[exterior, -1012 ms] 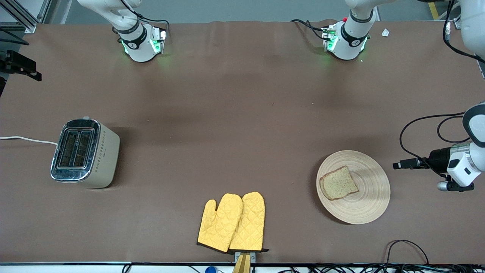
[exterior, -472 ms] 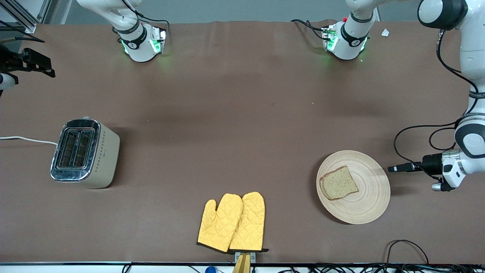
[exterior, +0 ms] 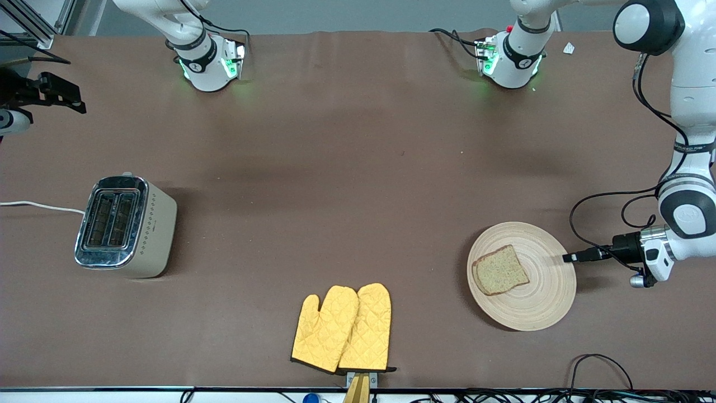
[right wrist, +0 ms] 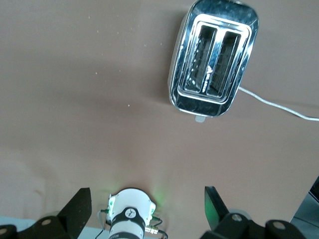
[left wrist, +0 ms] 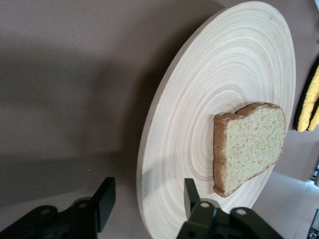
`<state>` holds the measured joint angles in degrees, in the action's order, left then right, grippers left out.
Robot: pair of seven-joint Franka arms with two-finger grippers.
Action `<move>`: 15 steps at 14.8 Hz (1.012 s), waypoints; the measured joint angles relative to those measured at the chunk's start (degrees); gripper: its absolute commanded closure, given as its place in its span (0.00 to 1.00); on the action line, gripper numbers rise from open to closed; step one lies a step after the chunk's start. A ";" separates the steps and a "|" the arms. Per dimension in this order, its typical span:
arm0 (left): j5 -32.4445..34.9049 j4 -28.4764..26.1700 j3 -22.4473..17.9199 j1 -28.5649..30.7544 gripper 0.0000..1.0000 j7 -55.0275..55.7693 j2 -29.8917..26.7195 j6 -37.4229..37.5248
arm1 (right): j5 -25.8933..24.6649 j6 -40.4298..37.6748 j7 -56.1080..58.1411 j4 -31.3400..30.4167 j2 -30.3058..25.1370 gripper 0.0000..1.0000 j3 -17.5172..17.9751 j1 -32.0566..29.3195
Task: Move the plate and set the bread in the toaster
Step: 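Reach the left gripper down to the rim of the wooden plate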
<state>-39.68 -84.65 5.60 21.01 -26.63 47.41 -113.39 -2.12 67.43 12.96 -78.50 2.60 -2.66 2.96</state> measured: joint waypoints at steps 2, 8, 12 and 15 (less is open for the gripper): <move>-0.38 0.17 0.06 -0.12 0.63 0.00 0.47 -0.01 | 0.07 -1.70 0.05 0.00 -0.47 0.00 0.07 0.54; -0.39 0.36 0.07 0.01 0.79 -0.01 0.81 0.02 | 0.03 -2.93 0.05 -0.52 -1.40 0.00 -0.09 2.11; -0.93 0.35 0.08 -0.03 0.90 -0.01 1.31 0.04 | -0.29 1.41 -0.05 -1.89 -1.15 0.00 -0.71 0.68; -2.08 0.50 0.14 0.15 0.99 -0.73 1.45 0.90 | -0.34 3.25 -0.05 -2.10 -0.86 0.00 -0.89 -1.78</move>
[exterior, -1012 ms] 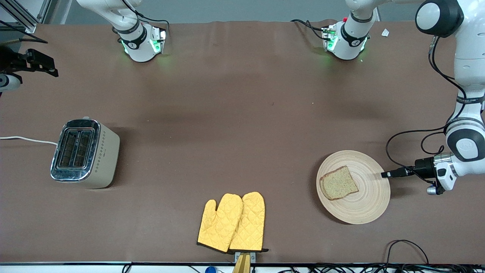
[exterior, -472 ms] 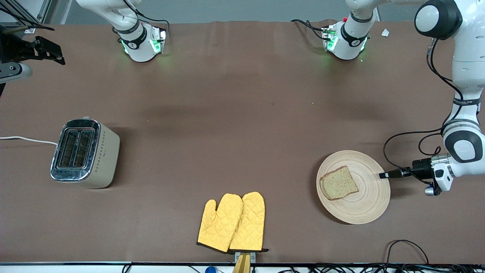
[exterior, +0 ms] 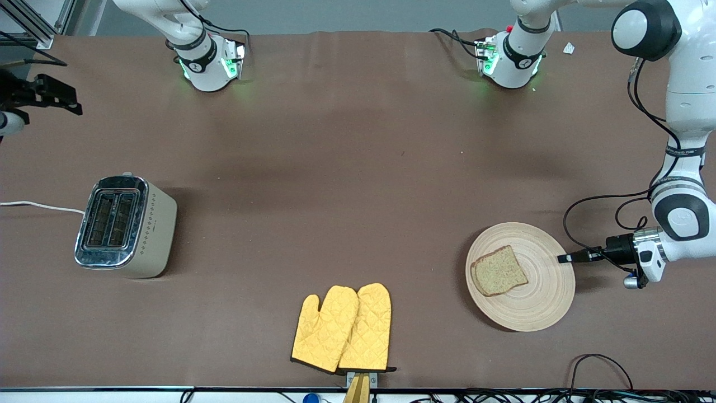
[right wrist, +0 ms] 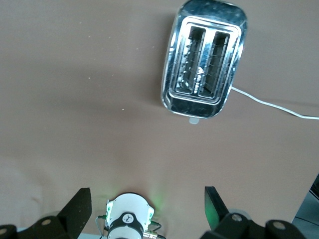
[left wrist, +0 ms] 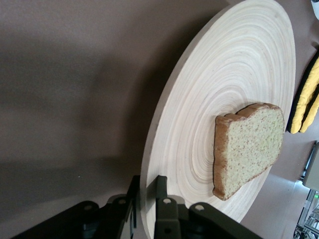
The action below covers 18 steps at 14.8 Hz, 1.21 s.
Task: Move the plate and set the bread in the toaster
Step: 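Reach the left gripper down to the rim of the wooden plate, then push the wooden plate with the left gripper toward the table middle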
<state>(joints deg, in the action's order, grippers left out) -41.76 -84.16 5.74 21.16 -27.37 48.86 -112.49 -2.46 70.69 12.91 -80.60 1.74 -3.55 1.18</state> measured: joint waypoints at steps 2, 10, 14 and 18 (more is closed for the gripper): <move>-0.25 0.23 0.15 0.18 1.00 -0.10 0.00 0.91 | 0.02 0.07 0.01 0.03 -0.03 0.00 -0.09 -2.17; -0.35 2.75 0.75 0.20 1.00 -3.52 0.03 8.33 | 0.09 -0.23 0.06 0.08 -1.84 0.00 -0.17 -5.18; -2.37 4.20 0.95 0.05 1.00 -3.93 0.03 13.17 | 0.09 -0.55 0.04 0.09 -2.94 0.00 -0.17 -5.18; -2.76 4.25 3.35 0.41 1.00 -3.98 0.04 14.47 | 0.09 -0.60 0.02 0.06 -2.98 0.00 -0.33 -6.18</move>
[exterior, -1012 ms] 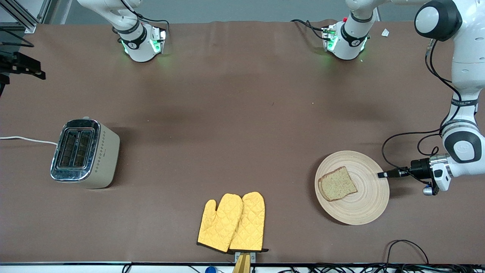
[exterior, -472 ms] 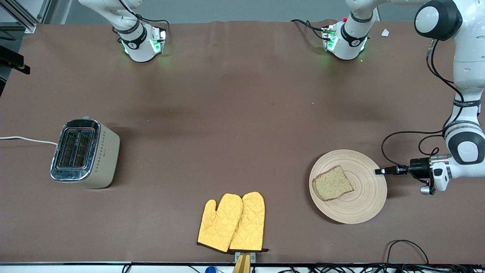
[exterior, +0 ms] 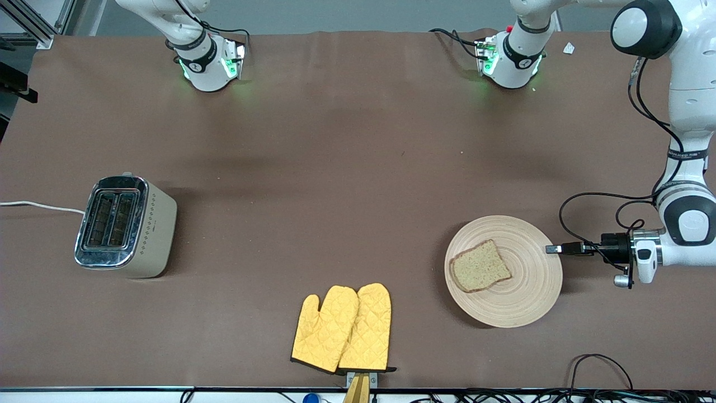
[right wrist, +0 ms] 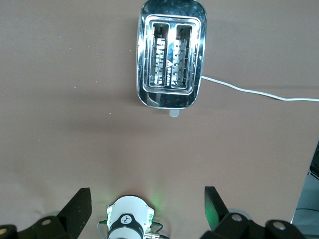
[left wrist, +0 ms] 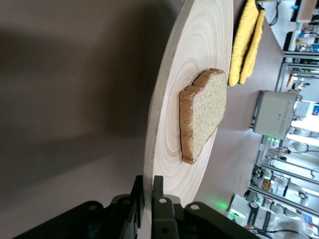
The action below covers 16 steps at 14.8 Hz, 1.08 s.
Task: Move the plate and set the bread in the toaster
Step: 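Push the wooden plate with the left gripper toward the table middle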
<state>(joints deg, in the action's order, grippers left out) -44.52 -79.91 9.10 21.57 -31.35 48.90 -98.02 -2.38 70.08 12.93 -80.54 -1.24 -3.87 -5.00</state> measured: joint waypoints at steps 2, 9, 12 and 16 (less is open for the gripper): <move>-0.18 0.31 2.53 0.78 1.00 -0.01 -0.01 0.99 | 0.00 -0.02 0.01 -0.11 0.02 0.00 0.00 -0.30; -4.23 -1.00 13.80 0.17 1.00 0.28 -0.07 2.21 | -0.01 1.29 -0.02 -0.12 0.02 0.00 -0.04 -0.39; -6.41 -4.39 16.59 -3.18 1.00 0.28 -0.03 -1.75 | -0.02 2.34 -0.02 -0.24 0.02 0.00 -0.23 -0.56; -6.65 -9.16 21.17 -5.16 1.00 0.29 0.00 -9.76 | -0.03 3.52 -0.02 -0.65 0.03 0.00 -0.24 -0.57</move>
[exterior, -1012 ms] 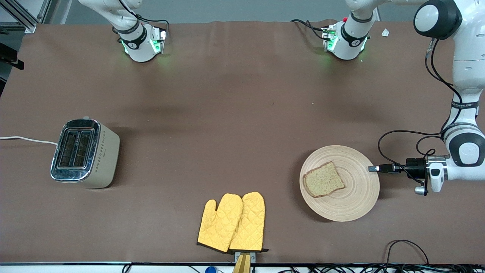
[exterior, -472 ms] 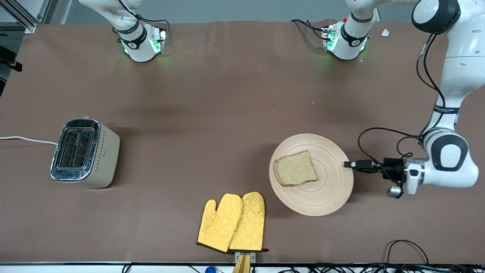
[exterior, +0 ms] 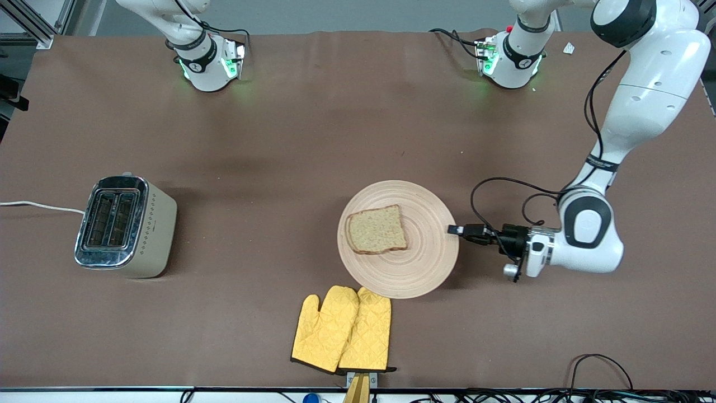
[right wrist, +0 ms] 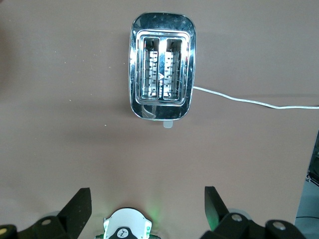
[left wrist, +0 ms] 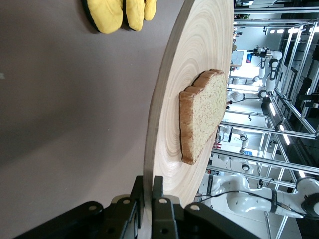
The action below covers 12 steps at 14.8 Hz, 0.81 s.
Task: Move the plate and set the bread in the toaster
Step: 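Push the wooden plate with the left gripper toward the table middle, then reach the right gripper to the bread while the left gripper draws back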
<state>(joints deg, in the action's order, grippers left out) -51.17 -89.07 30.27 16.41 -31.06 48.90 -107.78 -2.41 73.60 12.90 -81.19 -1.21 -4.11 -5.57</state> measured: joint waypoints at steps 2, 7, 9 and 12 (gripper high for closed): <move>-0.01 -2.91 3.00 -0.01 1.00 0.01 0.01 -5.39 | -0.02 0.00 0.00 -0.02 -0.01 0.00 -0.10 -0.09; -2.46 -8.50 6.43 -3.54 1.00 -0.02 0.06 -14.86 | -0.02 0.71 0.00 -0.61 -0.01 0.00 -0.05 -0.37; -3.10 -9.64 6.43 -5.36 1.00 -0.02 0.10 -17.49 | -0.02 0.77 0.00 -0.60 -0.09 0.00 -0.02 -0.37; -4.64 -10.61 6.45 -7.71 1.00 -0.08 0.45 -19.84 | 0.26 0.62 -0.08 -0.85 -0.23 0.00 -0.02 -0.41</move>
<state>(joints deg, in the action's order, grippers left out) -55.81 -99.68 36.71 8.70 -31.13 49.35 -127.62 -2.14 74.22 12.82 -82.04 -1.44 -4.14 -5.97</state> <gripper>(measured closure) 0.907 0.000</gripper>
